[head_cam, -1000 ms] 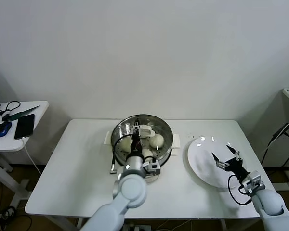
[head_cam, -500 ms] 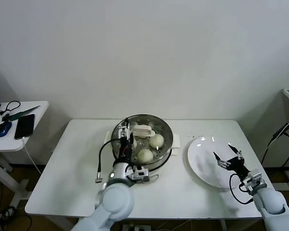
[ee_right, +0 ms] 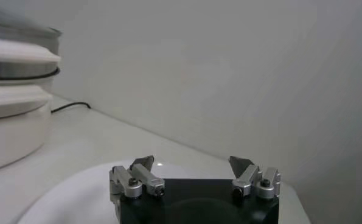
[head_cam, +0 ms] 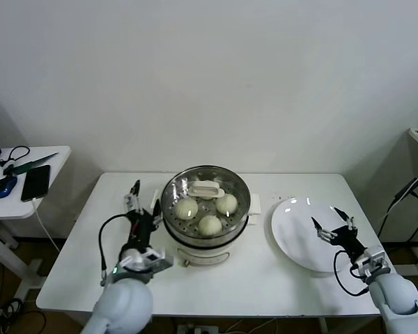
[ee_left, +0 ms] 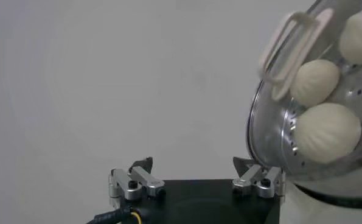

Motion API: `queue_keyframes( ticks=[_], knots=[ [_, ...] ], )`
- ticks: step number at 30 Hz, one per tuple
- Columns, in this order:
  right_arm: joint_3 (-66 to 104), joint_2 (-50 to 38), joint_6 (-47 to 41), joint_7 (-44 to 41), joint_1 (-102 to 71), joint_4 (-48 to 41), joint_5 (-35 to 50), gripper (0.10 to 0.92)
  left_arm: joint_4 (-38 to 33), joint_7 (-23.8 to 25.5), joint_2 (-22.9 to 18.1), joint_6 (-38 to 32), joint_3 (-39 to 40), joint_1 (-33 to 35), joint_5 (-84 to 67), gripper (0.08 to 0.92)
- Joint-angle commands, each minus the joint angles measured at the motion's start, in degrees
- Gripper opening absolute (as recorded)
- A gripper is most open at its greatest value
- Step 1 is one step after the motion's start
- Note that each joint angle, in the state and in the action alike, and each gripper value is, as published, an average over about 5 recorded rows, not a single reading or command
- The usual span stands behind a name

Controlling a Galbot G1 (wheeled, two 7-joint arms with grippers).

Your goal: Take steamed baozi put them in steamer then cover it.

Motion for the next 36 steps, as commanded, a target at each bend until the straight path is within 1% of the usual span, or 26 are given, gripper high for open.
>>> queue_keyframes(
  ticks=[1, 3, 6, 10, 13, 17, 21, 36],
  knots=[
    [3.15, 1.31, -1.58, 0.66, -4.65, 6.76, -0.7, 0.823, 3.32, -9.25, -6.51, -37.56, -24.93, 14.98, -32.31, 0.823],
    [3.48, 1.63, -1.8, 0.82, -5.51, 7.81, -0.57, 0.823, 5.03, -8.74, -8.2, -39.66, -27.94, 16.6, -37.99, 0.823],
    [3.93, 2.14, -1.88, 0.92, -6.33, 8.76, -0.27, 0.823, 7.24, -7.89, -9.23, -42.17, -30.4, 18.7, -44.35, 0.823],
    [4.3, 2.75, -1.9, 0.9, -7.01, 9.32, 0.64, 0.823, 10.07, -7.74, -9.53, -44.94, -31.29, 20.88, -51.07, 0.823],
    [4.45, 3.22, -1.73, 0.91, -7.27, 9.19, 1.08, 0.823, 11.64, -7.66, -9.72, -45.36, -30.98, 22.16, -54.39, 0.823],
    [4.59, 3.97, -0.69, 1.24, -7.39, 8.61, 2.24, 0.823, 12.45, -7.38, -10.57, -45.16, -30.32, 22.9, -54.97, 0.823],
    [4.64, 4.29, 0.34, 1.34, -7.89, 8.2, 3.32, 0.823, 11.72, -5.44, -12.09, -45.04, -30.6, 22.72, -54.24, 0.823],
    [5.64, 5.97, 2.16, 1.19, -10.46, 8.53, 3.92, 0.823, 9.38, -2.96, -12.34, -44.8, -29.97, 22.77, -51.5, 0.823]
  ],
)
